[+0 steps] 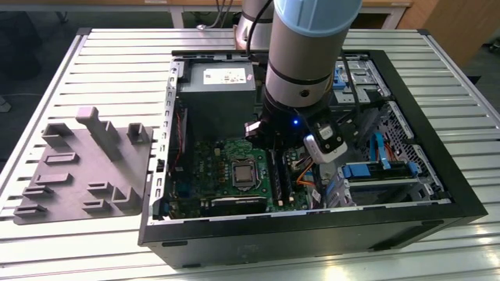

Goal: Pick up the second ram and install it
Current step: 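Press down the second ram until it locks into place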

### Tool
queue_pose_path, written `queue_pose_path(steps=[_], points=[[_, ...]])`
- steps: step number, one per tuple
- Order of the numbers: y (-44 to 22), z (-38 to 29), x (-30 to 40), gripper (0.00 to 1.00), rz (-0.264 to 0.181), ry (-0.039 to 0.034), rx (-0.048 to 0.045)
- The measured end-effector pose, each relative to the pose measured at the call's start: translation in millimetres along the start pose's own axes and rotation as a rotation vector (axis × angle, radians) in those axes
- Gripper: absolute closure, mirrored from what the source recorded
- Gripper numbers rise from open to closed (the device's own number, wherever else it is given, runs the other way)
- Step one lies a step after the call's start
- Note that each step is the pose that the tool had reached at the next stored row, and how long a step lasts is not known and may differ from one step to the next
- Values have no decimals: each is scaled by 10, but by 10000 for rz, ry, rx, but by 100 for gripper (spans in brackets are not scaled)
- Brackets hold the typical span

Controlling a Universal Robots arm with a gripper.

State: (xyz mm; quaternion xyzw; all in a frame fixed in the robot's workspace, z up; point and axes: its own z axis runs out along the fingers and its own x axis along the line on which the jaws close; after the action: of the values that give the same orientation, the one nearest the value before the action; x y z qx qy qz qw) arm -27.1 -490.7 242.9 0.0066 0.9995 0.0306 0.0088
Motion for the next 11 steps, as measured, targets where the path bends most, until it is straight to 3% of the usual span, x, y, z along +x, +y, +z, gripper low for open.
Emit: queue_pose_path(steps=[5,11], points=[[5,-3,-1,89,-2,1,3],[69,2,1,89,0,0,0]])
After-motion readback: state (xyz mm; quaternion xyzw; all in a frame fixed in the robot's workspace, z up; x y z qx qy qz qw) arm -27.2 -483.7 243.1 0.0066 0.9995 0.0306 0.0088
